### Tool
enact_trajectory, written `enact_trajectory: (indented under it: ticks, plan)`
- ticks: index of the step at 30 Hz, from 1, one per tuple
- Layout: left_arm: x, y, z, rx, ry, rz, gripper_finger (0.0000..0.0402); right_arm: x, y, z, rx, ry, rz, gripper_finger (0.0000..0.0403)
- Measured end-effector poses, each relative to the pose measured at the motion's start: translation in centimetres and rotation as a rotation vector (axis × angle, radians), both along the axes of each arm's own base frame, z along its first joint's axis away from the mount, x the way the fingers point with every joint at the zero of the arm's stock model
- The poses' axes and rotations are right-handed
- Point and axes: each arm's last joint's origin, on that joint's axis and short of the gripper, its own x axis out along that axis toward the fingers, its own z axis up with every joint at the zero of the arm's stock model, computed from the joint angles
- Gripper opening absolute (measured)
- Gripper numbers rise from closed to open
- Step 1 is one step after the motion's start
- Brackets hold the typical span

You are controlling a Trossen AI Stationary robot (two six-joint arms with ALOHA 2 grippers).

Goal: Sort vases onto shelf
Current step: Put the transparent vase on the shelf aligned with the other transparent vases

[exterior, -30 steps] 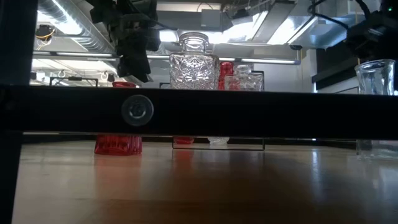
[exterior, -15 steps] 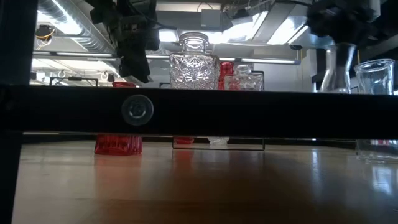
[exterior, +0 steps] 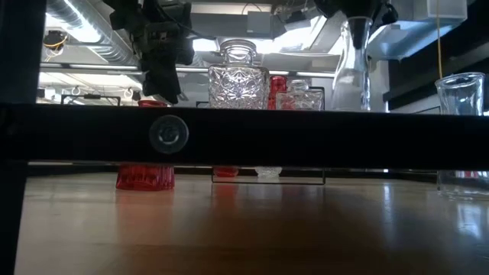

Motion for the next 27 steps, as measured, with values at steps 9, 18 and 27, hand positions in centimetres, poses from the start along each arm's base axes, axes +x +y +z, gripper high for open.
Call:
enact_trajectory:
  ticks: [9,18,27]
  plan:
    - [0.0,0.0,0.0,0.006,0.001,-0.002,0.0135,1.0,3.0,-0.6,0.078,-0.046,0.009,0.0001]
    - [0.0,0.0,0.0,0.007,-0.002,-0.021,0.0135,3.6,5.3,-3.3,0.135,0.013,0.081,0.0]
    - [-0.4,-0.4,-0.2,-0.034,0.032,-0.034,0.0135,4.7,5.3,-4.3,0.129,-0.002,0.11,0.0]
